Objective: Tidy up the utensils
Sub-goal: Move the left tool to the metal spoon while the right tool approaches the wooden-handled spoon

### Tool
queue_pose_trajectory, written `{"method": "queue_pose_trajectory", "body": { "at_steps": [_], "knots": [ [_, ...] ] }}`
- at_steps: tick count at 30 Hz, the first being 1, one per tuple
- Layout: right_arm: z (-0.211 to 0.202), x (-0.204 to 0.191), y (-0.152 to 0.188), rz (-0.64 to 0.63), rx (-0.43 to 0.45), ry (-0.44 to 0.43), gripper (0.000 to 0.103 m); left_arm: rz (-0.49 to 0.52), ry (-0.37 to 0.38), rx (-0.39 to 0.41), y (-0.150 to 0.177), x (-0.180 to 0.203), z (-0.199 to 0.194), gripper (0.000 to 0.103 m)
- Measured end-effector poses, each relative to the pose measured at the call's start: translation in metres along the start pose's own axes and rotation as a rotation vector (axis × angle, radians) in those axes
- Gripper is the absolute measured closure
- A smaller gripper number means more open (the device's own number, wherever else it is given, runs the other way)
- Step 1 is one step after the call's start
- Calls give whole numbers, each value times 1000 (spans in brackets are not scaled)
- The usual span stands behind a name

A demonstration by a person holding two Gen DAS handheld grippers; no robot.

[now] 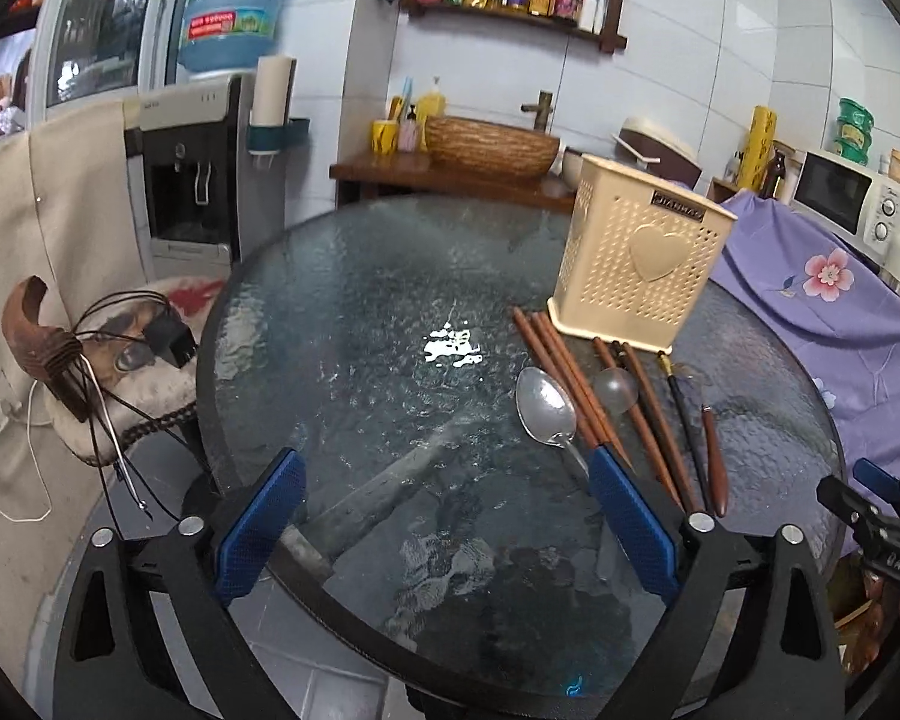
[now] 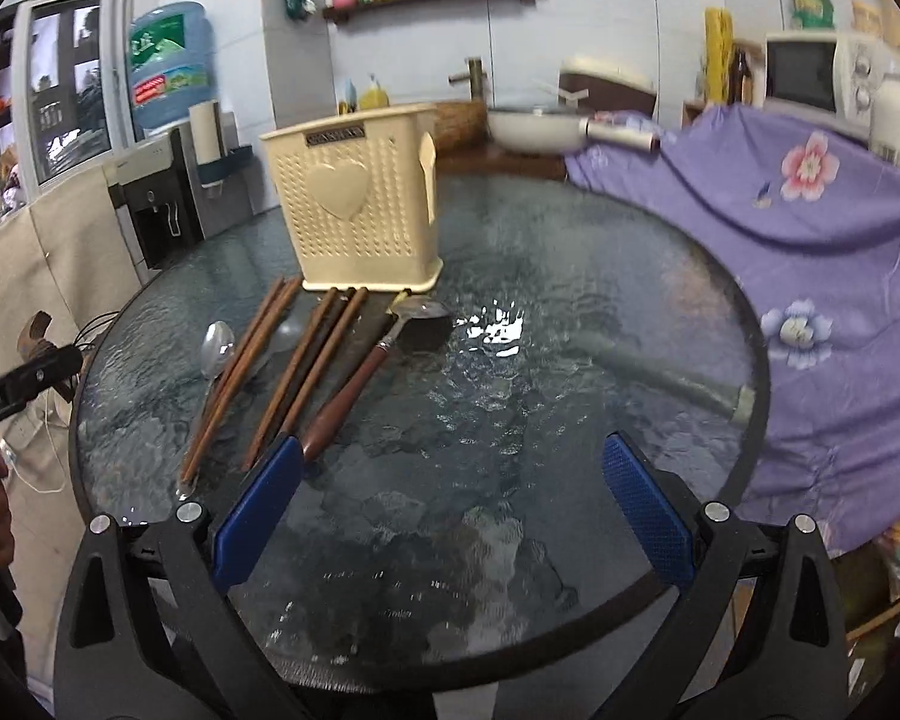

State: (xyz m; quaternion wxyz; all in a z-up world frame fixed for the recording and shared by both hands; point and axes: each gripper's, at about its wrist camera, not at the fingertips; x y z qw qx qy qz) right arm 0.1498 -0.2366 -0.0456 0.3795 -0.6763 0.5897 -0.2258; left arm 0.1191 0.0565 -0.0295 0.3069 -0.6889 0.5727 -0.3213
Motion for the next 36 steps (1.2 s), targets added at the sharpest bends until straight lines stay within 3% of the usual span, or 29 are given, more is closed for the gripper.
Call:
{"method": "queue_pose_trajectory", "body": {
  "at_steps": [4,9,13,22,27,32,36],
  "knots": [
    [26,-4,-20,-22,-62,-23,7,54,1,-40,-4,11,15,19],
    [68,-19,-49,-62,-128,-54,20,85,26,-81,-7,24,32,21],
    [101,-14,-66,-25,-185,-46,32,103,22,-94,-12,29,41,22],
    [150,-7,-85,87,-286,-85,38,105,25,-140,-17,28,61,22],
    [164,-10,-91,89,-300,-83,41,101,30,-154,-18,29,69,22],
    [169,-15,-94,58,-305,-58,55,102,31,-166,-19,29,74,22],
    [171,-20,-95,27,-305,-59,55,103,35,-173,-21,32,78,24]
  ]
}}
Point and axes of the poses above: each gripper's, at about its wrist camera, not at the fingertips, and z roughly the way its jaws point, x to its right, y to its underside, and after that the axes turned 4 degrees about -y, right-handed
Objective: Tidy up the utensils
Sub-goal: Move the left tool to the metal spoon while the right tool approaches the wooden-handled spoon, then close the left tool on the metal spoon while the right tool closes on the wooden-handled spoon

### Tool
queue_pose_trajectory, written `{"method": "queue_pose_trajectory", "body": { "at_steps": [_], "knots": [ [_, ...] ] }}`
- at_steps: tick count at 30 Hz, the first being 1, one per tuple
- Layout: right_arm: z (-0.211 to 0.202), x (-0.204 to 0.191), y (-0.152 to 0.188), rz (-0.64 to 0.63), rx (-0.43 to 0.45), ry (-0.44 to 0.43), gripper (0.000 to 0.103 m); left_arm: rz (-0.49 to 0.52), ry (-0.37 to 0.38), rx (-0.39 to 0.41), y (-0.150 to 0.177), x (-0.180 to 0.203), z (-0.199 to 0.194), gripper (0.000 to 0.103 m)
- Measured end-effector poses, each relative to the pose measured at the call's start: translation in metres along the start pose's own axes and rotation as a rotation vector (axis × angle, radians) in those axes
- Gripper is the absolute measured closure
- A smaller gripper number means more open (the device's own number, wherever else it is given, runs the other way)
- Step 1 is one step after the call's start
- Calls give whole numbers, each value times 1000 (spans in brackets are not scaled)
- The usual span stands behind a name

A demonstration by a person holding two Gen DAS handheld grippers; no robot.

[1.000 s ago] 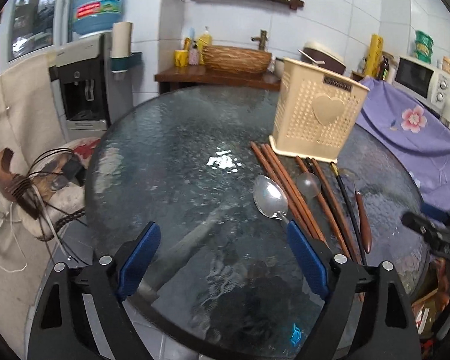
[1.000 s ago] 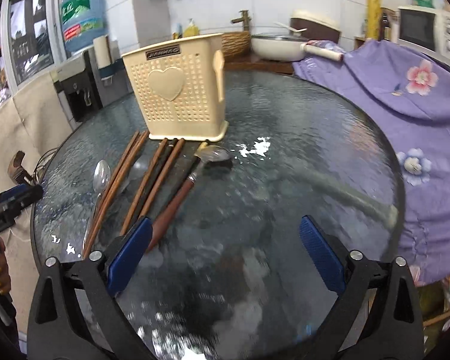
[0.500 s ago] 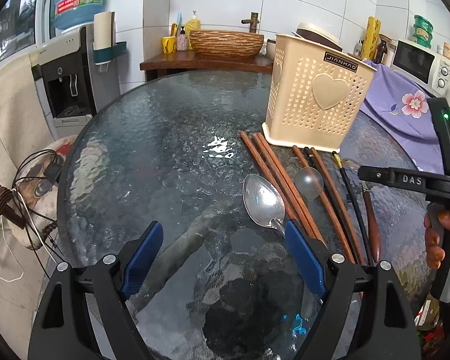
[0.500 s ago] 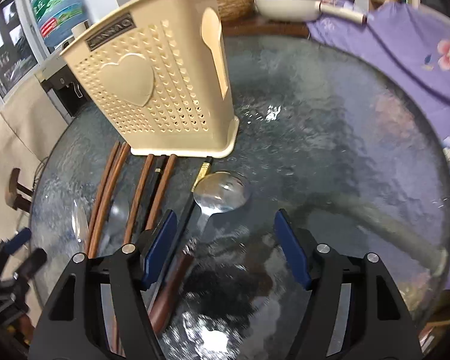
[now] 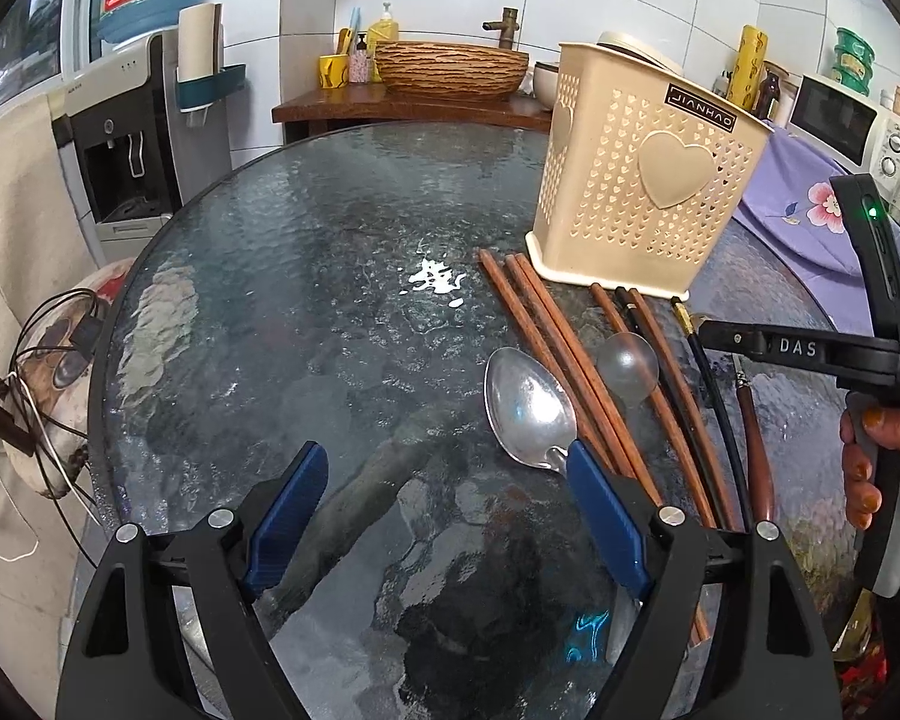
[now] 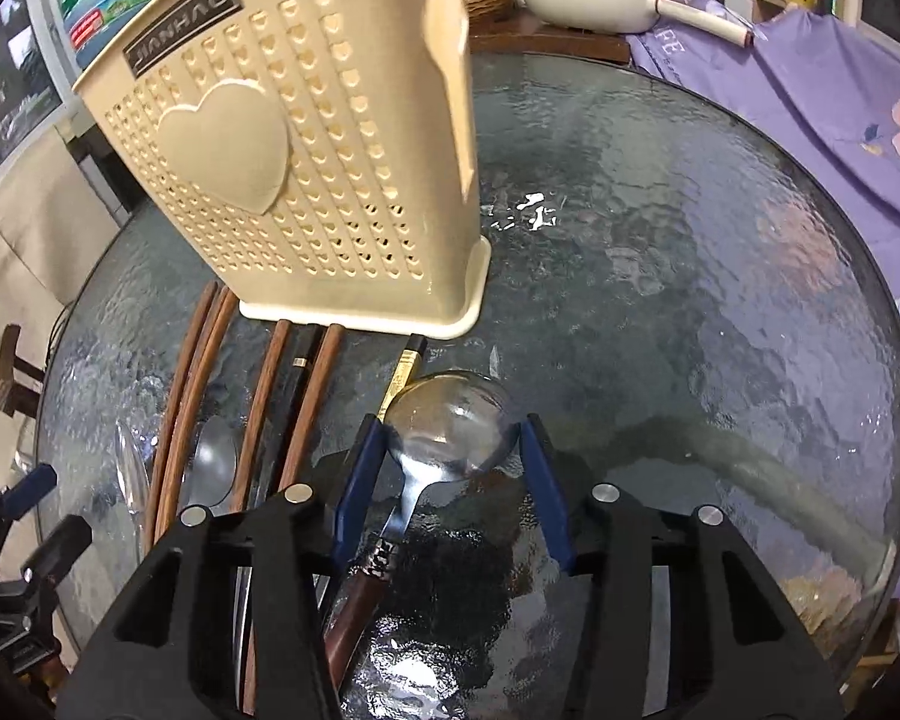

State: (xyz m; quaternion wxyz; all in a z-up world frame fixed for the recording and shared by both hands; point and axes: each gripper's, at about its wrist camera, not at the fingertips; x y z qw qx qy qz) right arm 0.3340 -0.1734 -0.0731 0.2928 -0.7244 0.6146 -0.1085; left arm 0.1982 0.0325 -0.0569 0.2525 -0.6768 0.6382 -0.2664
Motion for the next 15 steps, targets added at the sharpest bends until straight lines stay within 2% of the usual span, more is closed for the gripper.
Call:
{"method": "queue_pose_trajectory", "body": {
  "at_steps": [5,12,15],
  "knots": [
    [-6,5,6,11,5,-41,56,25,-3,-2,-2,8,3,24],
    [-27,5,10,-23,60,-73,56,16,16,-13,-12,9,7,26],
    [-33,2,10,-38,72,-93,56,39,14,-16,-15,13,12,32]
  ]
}}
Point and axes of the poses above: each gripper's, at about its wrist camera, not at the fingertips, and z roughly the way its jaws point, x to its right, y to its underside, and after that the axes turned 4 degrees about -y, right-handed
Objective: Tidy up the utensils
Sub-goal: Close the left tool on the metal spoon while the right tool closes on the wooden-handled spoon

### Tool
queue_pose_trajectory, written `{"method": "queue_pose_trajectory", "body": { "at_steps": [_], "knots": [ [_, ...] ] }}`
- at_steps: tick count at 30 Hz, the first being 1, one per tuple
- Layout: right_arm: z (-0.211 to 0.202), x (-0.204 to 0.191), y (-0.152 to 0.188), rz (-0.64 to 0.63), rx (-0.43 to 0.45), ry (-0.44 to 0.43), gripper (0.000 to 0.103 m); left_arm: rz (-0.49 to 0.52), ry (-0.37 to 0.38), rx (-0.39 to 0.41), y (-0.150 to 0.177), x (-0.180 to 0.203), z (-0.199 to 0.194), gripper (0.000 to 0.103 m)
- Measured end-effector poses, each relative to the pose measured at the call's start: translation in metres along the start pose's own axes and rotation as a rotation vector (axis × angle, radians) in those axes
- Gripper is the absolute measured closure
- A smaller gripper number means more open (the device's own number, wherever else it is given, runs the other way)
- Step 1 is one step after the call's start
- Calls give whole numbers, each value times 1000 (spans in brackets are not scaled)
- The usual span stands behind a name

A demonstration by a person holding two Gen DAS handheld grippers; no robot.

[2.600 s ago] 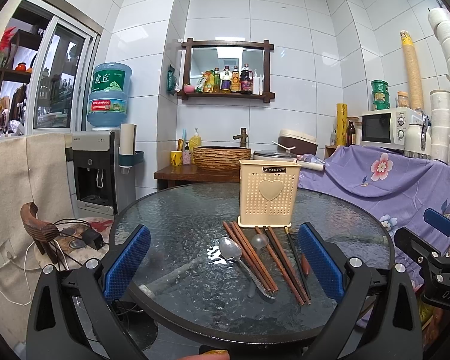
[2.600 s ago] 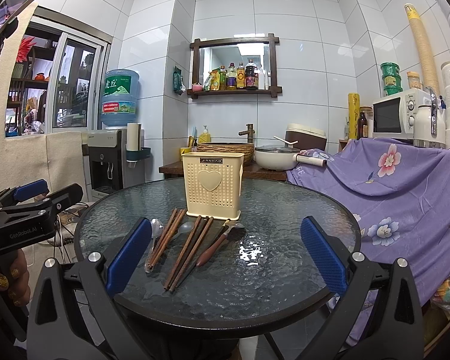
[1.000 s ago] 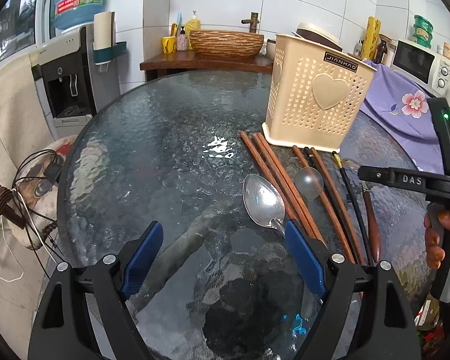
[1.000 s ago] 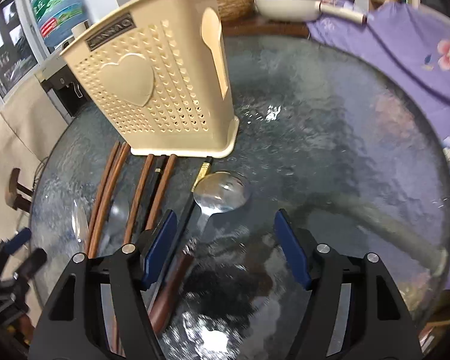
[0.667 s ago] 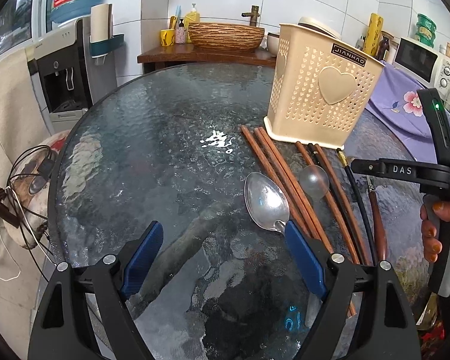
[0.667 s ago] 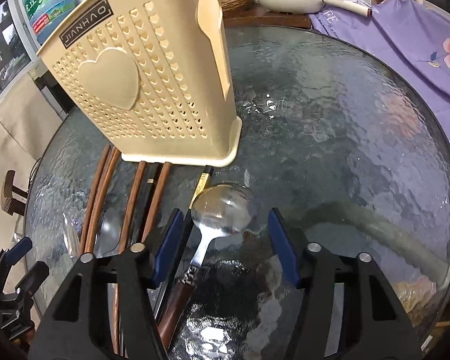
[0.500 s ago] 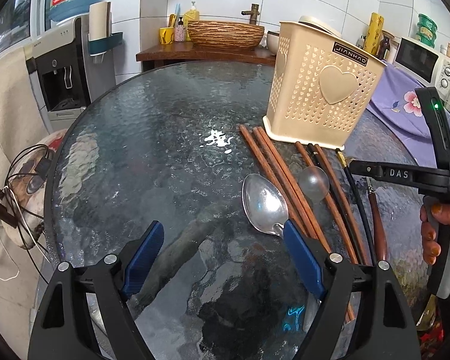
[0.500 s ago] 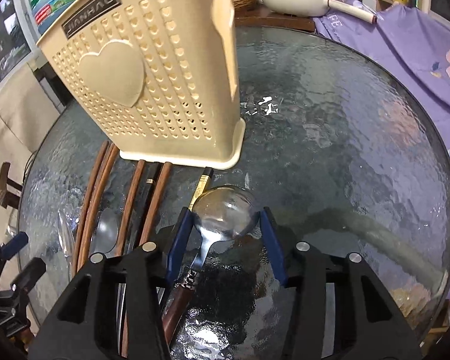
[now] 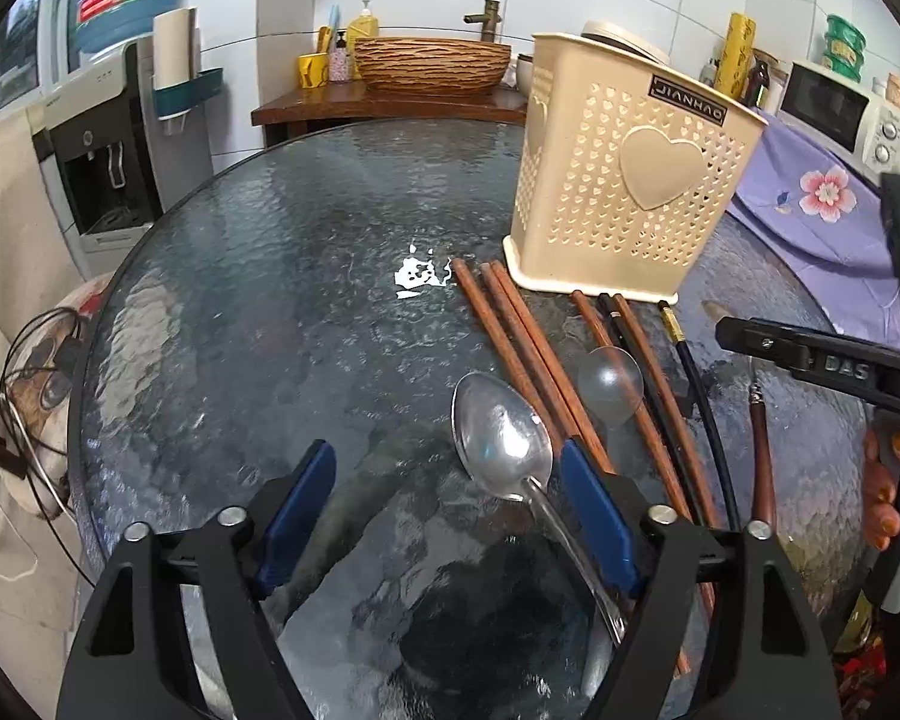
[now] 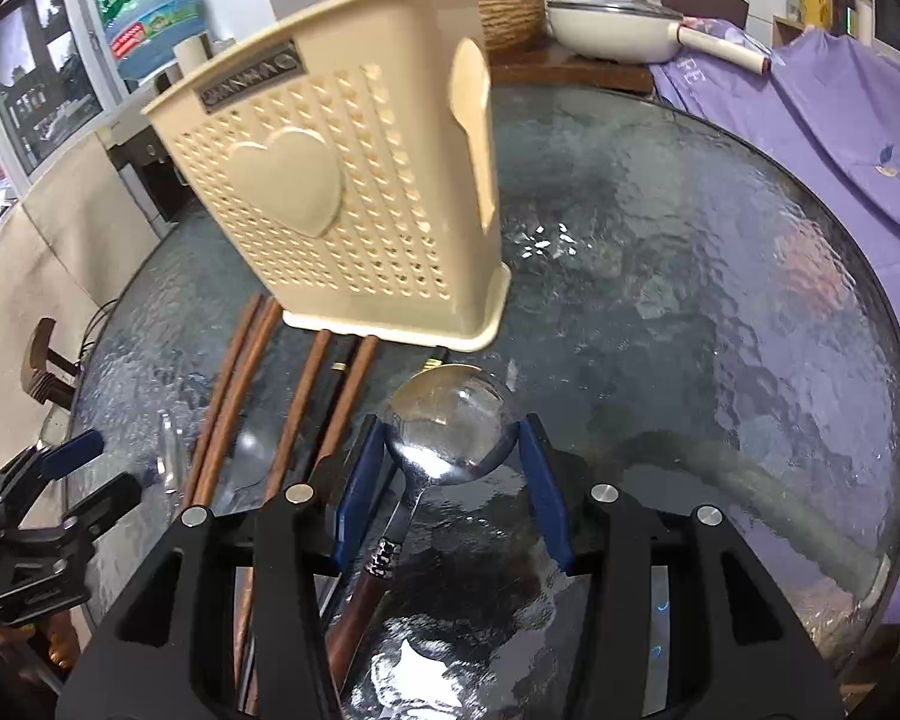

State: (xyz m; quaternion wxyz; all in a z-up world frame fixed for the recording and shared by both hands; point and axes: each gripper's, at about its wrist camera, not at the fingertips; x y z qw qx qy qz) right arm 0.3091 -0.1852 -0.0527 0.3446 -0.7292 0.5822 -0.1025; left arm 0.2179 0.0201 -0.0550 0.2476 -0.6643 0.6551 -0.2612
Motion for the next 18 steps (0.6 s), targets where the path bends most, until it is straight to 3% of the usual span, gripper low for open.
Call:
{"method": "queue_pose_trajectory", "body": {
  "at_steps": [2,8,14,16,18],
  "knots": [
    [-4,-3,1,-15,6,-3,56,-4,5,-7,-3,-2,3,37],
    [-9,-3,4,-33,7,7,56,-82,119,-66,-11,-18,15,42],
    [-8,-5,7,-44,16,21,56,-122,57,-77,-21,-6,24,42],
    [-9,-5,7,-45,19,21,56,-116,-16,-74,-25,4,28,42],
    [-9,-4,8,-42,18,21,56,-158,-23,-85,-27,6,31,42]
  ]
}}
Point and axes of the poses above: each gripper's, at about its wrist camera, not at the fingertips, and z roughly the way its jaws point, x to its right, y to its underside, and after that the axes turned 4 degrees about -y, right-handed
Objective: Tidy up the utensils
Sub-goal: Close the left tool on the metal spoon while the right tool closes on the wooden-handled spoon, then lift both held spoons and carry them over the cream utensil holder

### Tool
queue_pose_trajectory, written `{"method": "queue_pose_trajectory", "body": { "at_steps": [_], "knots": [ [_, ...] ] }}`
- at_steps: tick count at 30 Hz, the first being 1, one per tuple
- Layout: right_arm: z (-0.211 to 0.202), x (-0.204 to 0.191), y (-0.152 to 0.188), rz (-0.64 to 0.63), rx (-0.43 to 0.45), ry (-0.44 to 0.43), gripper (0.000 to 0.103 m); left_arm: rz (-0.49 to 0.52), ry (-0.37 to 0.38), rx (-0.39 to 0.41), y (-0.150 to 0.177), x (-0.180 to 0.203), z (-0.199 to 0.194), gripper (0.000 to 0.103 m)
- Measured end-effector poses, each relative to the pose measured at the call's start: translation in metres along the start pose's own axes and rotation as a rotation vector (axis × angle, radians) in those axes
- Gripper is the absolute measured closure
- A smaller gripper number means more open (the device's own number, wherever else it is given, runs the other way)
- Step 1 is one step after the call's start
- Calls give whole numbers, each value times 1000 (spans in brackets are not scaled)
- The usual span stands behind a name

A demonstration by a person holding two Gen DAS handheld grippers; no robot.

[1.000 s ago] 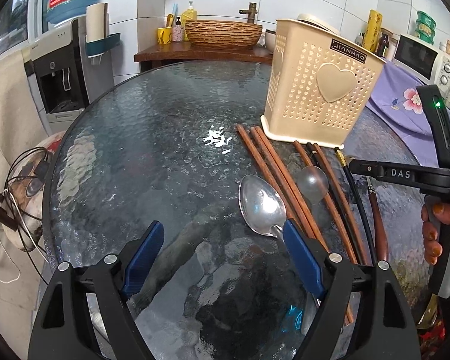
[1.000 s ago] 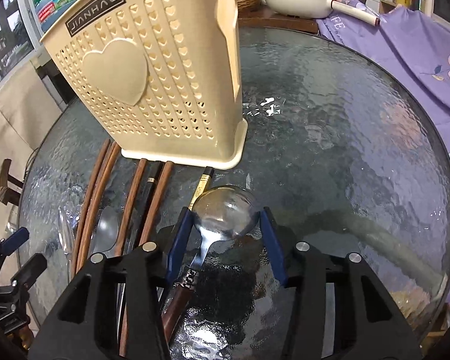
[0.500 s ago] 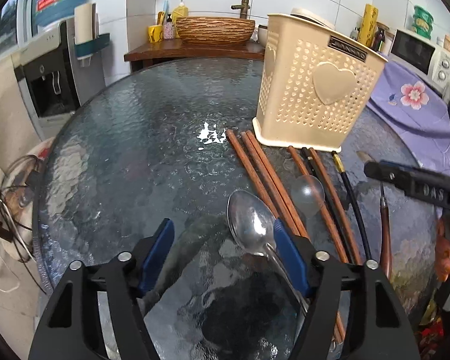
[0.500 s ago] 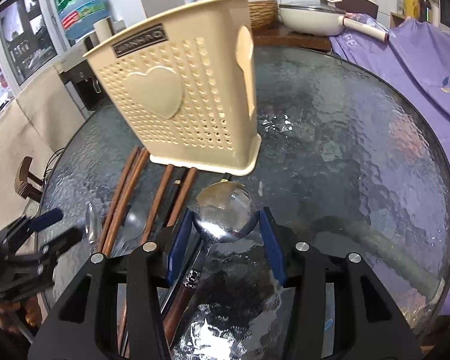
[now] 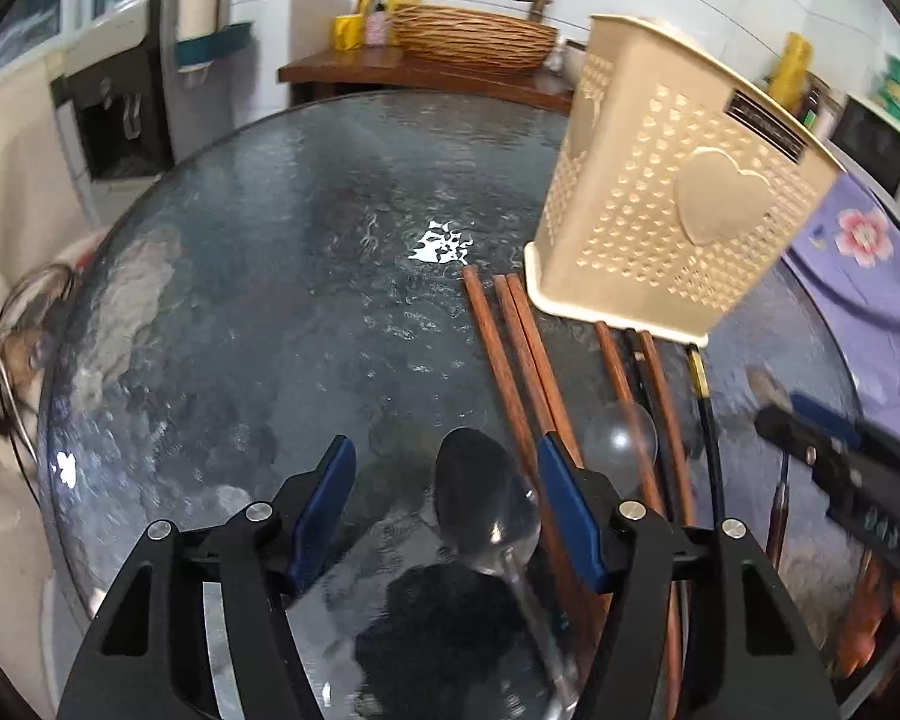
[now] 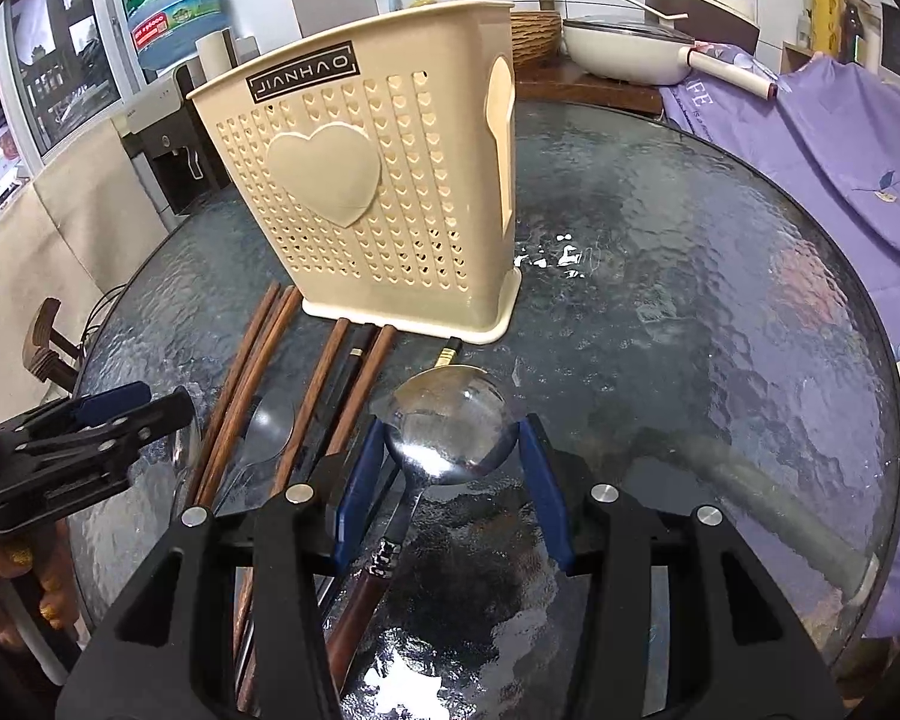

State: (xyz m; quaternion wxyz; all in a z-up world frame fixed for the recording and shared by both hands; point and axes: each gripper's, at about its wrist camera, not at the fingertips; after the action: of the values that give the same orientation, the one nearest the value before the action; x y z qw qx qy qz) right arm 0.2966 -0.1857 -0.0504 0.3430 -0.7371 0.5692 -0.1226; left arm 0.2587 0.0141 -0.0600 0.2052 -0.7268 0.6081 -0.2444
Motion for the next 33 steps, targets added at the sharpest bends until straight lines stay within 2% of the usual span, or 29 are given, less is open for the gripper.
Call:
{"method": "queue_pose_trajectory", "body": {
  "at_steps": [2,5,10,14,20,23,33],
  "knots": [
    [1,1,1,3,-4,0,56,-39,-1,-10,-1,2,3,48],
    [2,3,4,3,-8,-10,56,-55,-65,-4,1,10,6,56],
    [5,3,6,-11,-10,-33,55,-116,-110,-8,5,11,8,69],
    [4,4,7,-14,-10,-47,56,-131,-124,0,11,10,2,69],
    [-3,7,6,-17,5,-61,56,-128,-96,0,20,12,-3,70],
    [-16,7,5,-26,41,-71,56,-118,-65,32,16,13,-13,70],
    [-65,-8,0,-113,208,-55,56,1,34,246,-2,14,-78,71]
  ]
}}
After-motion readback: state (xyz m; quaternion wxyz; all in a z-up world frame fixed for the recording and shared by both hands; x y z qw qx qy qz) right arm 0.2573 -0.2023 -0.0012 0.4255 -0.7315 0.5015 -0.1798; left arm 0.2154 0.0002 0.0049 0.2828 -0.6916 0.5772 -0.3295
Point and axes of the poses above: each gripper's, at about its wrist camera, not at the fingertips, and z roughly the way its jaws point, x to its right, y to its underside, and after that the axes turned 4 degrees about -y, right-handed
